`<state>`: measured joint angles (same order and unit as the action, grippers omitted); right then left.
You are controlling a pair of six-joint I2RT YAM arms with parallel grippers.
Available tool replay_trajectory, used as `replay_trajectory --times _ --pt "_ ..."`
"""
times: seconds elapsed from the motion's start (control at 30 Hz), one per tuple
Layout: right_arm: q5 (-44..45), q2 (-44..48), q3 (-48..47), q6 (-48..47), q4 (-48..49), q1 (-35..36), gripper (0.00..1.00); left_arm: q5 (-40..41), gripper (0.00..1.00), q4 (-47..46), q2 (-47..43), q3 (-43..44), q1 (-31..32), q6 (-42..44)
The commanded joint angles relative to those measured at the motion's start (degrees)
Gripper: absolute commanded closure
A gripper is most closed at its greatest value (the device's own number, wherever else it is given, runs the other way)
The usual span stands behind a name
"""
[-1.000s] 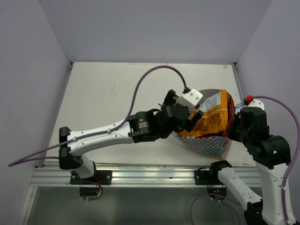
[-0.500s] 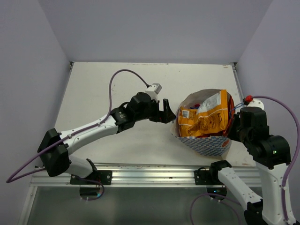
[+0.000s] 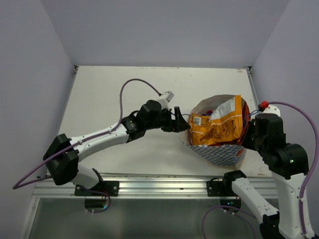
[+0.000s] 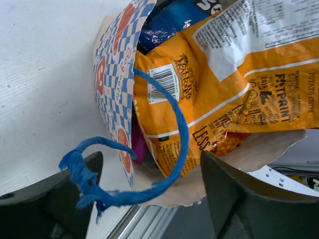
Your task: Place the snacks into the paper bag
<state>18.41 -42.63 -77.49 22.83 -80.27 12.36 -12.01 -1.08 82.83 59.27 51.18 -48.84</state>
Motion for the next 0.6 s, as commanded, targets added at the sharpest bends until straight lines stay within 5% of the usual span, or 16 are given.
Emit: replay_trajectory --times 0.0,0.47,0.57 --pt "-0.1 -0.4 0.0 -1.2 1.3 0.0 1.00 -1.2 0.23 -1.9 1.2 -0.2 0.4 -0.6" --pt "0.0 -0.9 0.2 -1.6 2.0 0.0 1.00 -2.1 0.63 -1.5 7.1 1.5 1.3 1.3" --pt "-0.3 -1.0 0.4 -1.6 2.2 0.1 1.00 -2.8 0.81 -2.3 8.3 1.9 1.4 1.5"
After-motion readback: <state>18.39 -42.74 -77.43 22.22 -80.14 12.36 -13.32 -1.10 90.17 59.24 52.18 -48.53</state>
